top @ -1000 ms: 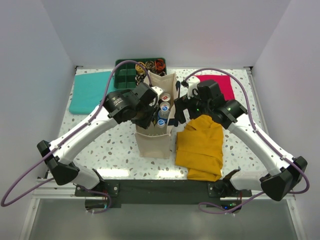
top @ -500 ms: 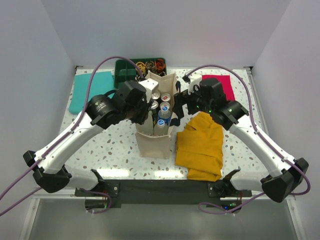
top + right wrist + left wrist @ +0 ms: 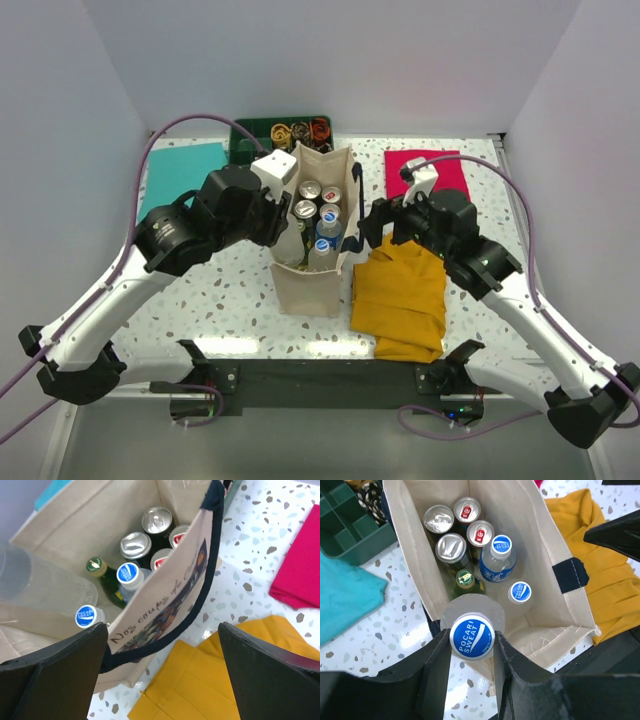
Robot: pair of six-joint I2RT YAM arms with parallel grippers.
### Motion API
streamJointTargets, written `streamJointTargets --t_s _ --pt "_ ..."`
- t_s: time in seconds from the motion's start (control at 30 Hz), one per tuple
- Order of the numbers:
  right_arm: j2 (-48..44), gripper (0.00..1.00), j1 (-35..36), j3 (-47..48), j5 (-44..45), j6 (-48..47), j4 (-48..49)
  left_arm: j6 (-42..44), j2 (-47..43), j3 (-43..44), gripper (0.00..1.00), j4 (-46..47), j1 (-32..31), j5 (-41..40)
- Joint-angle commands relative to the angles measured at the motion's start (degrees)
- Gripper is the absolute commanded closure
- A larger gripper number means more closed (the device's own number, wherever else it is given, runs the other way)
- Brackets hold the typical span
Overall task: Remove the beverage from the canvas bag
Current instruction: Take out the drink from the canvas bag, then place the drink at the center of the board.
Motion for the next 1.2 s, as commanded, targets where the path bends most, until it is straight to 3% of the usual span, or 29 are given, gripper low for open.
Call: streamJointTargets --t_s 0.0,0.43,1.17 --pt "-2.01 0.04 0.13 -0.72 -0.45 1.75 5.42 1.95 -3.75 0.02 1.00 13.51 0.01 -1.82" --pt "-1.84 0.03 0.13 -2.40 -5.11 2.10 7.28 5.11 -1.38 8.27 1.00 16.25 0.02 -3.14" --pt "-2.63 0.02 0.04 -2.57 -3.44 0.26 6.93 8.19 -2.43 10.30 1.00 25.04 0.02 -8.05"
